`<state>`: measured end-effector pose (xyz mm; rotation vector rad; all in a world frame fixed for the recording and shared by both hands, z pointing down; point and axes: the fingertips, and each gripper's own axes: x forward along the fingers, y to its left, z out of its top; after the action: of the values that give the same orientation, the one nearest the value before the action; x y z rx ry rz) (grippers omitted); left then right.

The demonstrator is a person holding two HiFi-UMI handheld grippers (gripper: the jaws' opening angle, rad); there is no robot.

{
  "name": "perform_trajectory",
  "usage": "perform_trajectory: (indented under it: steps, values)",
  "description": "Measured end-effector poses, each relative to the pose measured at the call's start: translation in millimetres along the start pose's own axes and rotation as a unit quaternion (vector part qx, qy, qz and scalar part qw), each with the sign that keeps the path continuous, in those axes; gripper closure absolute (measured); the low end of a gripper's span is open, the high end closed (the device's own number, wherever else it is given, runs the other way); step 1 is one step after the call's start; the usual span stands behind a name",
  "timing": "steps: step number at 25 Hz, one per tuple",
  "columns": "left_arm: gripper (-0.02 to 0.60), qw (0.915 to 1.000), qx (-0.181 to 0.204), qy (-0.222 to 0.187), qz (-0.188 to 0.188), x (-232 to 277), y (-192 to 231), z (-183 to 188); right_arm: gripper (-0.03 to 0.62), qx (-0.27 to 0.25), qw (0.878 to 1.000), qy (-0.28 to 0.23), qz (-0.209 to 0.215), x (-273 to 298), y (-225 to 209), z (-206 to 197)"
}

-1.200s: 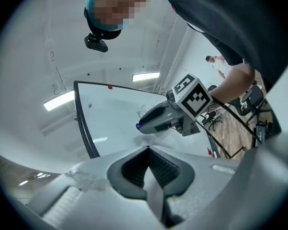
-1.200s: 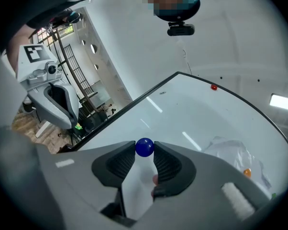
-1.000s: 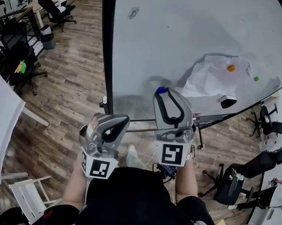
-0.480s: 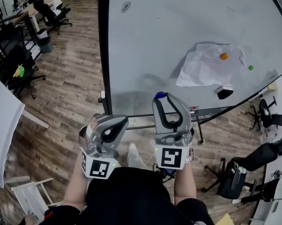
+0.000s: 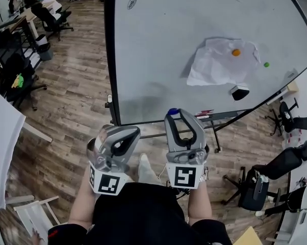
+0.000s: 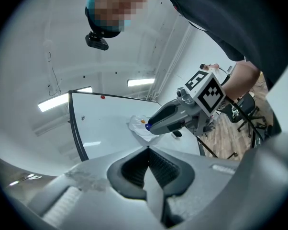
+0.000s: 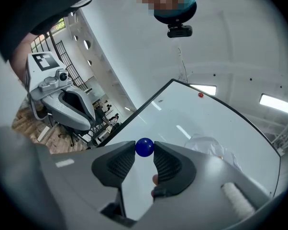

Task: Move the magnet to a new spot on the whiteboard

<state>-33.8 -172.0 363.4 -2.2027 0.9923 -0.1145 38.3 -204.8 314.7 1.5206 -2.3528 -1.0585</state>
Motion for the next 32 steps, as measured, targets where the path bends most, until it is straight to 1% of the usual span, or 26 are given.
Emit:
perform_trajectory:
  steps: [8,15,32]
  values:
    - [0.580,0.9999,-0.001,-0.006,-0.008,-4,-8,7,0.470,0.001,1.000,0.009,-0.005,-20,4,-1]
    - [0.580,0.9999,-0.001,-0.009,-0.006,-6,-9,11,0.470,0.008,1.000,0.026,-0.002,-33,11,-8]
    - [0.580,0.9999,-0.004,-0.011,-0.010,0,-18,15,0.470,0.003,1.000,0.028,0.001,-44,7,-12]
